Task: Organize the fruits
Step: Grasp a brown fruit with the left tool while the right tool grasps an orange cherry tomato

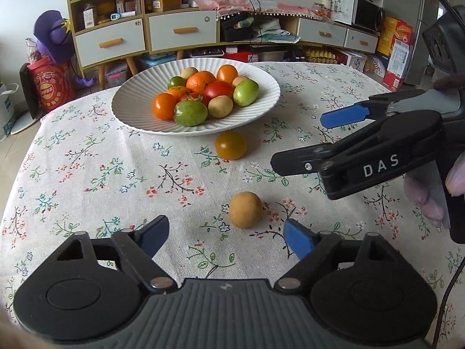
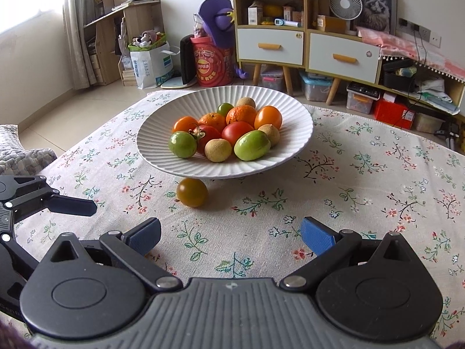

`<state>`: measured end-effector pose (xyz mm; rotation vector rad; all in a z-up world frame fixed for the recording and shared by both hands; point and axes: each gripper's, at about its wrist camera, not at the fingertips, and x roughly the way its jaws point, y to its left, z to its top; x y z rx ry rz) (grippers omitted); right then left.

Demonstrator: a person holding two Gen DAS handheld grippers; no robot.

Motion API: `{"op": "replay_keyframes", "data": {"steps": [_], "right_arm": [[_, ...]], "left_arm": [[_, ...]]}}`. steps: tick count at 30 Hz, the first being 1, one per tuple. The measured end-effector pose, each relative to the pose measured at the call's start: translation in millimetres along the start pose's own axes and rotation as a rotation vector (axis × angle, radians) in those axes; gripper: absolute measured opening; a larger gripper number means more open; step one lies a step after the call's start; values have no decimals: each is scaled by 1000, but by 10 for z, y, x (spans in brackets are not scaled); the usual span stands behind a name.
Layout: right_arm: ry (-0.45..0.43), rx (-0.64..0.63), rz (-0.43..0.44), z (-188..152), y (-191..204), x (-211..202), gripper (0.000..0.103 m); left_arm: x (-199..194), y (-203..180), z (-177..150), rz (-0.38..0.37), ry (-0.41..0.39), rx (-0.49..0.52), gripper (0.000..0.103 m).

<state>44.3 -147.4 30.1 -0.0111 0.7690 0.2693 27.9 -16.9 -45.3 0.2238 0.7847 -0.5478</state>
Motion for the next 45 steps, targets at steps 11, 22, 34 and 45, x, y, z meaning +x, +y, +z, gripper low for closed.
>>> {"op": "replay_keyframes", "data": {"steps": [11,22,34,45], "right_arm": [[16,12,2,-25,10,74,102],[25,9,22,66,40,140,89],[82,-11,71,212,199,243,55],[88,-14,44,247,260,301,34]], "left_arm": [[65,-12,66,-52,6,-21,35],[20,98,90,-37,21,-49,20],[-77,249,80,-6,16,-78,20],[-128,306,78,16,21,-83,20]]}}
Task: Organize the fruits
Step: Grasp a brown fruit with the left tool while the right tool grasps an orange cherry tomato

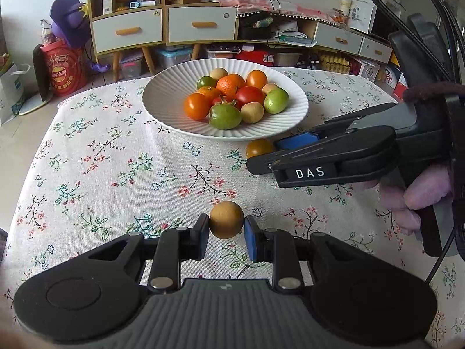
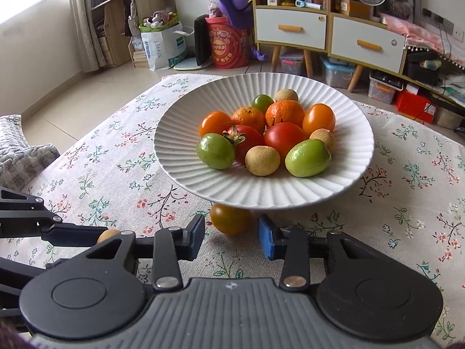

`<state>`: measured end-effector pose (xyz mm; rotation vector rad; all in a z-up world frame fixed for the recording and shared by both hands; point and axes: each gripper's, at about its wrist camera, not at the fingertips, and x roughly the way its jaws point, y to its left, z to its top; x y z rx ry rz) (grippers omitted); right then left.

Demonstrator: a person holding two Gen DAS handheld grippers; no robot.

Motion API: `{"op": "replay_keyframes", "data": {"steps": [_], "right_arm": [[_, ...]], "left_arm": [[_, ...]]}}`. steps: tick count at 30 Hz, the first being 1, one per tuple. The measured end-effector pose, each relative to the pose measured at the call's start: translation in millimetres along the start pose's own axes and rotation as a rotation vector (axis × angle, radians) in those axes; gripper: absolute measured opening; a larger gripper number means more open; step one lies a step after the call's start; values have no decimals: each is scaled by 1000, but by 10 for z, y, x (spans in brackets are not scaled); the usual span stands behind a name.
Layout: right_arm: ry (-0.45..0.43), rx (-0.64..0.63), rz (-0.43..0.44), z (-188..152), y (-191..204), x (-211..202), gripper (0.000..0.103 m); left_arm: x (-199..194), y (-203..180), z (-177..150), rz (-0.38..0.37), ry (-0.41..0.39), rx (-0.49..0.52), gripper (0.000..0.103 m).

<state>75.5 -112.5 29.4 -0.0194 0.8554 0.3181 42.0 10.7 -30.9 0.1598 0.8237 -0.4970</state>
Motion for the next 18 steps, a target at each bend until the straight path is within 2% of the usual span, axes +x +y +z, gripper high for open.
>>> {"op": "replay_keyframes", "data": {"steps": [4,18], "right_arm": [[7,-1,-1,19,13,20,28],[39,10,27,25,1,-56,27]], "left_arm": [[3,16,0,4,2,-2,20],[-11,54,34,16,0,-24,20]]}}
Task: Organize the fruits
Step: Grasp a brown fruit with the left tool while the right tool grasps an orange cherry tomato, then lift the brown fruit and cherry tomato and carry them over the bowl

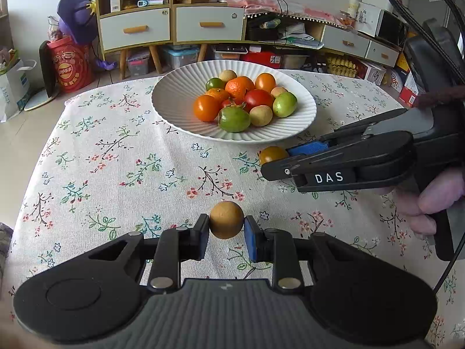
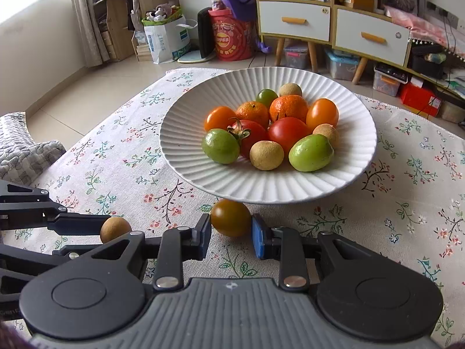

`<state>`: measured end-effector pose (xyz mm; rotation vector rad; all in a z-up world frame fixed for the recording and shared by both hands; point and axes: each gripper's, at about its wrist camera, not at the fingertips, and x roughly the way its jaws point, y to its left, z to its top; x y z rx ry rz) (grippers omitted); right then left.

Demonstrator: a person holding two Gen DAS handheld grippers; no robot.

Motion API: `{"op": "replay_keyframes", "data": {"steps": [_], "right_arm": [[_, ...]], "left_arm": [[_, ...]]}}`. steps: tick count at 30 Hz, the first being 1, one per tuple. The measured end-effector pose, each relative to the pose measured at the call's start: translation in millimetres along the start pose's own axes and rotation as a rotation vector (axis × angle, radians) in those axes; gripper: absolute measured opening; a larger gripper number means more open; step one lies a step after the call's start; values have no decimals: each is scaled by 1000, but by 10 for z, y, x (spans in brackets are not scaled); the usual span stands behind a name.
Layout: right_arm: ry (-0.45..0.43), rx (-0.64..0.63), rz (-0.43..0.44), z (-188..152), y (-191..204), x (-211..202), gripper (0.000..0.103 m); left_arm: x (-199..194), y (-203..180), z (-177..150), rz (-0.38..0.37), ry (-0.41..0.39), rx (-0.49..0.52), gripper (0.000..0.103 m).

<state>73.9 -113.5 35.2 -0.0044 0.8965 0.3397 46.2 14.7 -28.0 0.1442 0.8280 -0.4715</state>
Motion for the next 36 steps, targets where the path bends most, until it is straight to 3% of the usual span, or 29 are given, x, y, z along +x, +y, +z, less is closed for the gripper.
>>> {"op": "replay_keyframes", "data": {"steps": [17,27,36], "right_arm": [[-74,48,33,71,-82,-361,26],[-170,142,-30,262,-343,-440,26],[-183,238,-74,371,-618,-346,26]], "left_arm": [[-99,0,270,20,-79,-81,20],[6,48,618,43,-131,-174,20],[214,153,884,75,-125,-276,20]]}}
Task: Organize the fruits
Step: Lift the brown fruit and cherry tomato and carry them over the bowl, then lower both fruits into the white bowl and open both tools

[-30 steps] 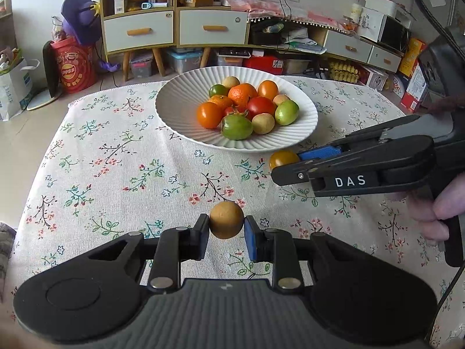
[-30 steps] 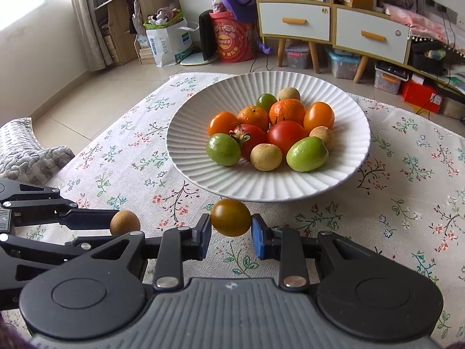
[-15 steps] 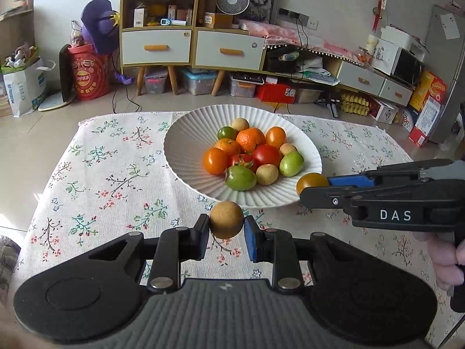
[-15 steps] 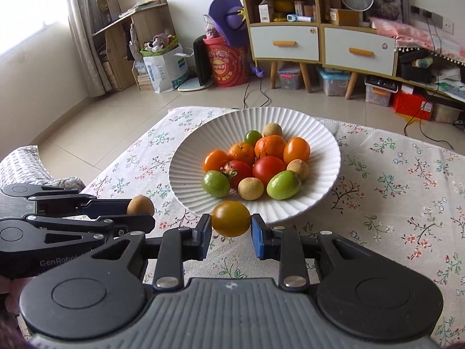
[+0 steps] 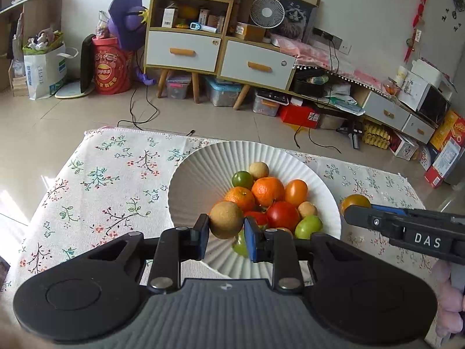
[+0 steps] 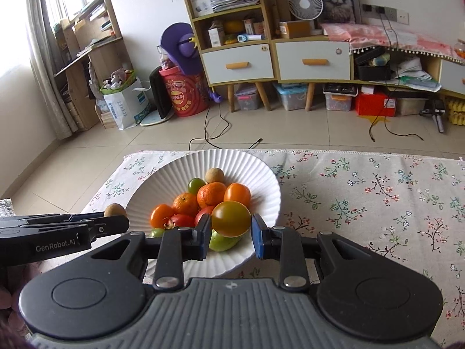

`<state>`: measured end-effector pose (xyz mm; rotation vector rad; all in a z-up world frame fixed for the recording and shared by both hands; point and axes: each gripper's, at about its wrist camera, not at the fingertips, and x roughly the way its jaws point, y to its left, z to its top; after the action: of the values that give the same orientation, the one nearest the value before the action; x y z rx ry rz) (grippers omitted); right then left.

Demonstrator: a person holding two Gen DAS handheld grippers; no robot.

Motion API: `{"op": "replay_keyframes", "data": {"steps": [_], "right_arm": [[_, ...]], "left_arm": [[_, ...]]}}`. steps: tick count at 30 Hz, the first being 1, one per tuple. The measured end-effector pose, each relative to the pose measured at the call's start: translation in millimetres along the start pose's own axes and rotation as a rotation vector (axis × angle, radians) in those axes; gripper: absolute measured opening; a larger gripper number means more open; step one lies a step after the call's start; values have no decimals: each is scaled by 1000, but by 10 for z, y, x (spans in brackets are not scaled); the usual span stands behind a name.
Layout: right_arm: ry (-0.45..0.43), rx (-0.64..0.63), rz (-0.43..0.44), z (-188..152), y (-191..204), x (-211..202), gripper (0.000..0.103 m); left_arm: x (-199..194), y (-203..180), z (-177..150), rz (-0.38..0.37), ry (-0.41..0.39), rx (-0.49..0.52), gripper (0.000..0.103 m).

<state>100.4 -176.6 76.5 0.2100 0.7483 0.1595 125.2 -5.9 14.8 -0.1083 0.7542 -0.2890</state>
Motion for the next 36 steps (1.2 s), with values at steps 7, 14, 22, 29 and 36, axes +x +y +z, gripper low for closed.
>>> {"op": "replay_keyframes", "data": {"steps": [7,14,22,29,36], "right_arm": [[23,60,-28,26,-99,133,26],[55,46,-19,15,-67,239,26],[56,87,-36,31,-166,264,27],[46,107,-31,43,-168,243,30],[33,117,-26,51,-170,178,42]], "left_arm": [[270,110,217,-32,31,-123,20],[501,140,230,-3,77,-145,20],[546,180,240,1,118,-180,20],[557,204,288,-11,98,-194,26],[487,129,300,20,83,-139,46]]}}
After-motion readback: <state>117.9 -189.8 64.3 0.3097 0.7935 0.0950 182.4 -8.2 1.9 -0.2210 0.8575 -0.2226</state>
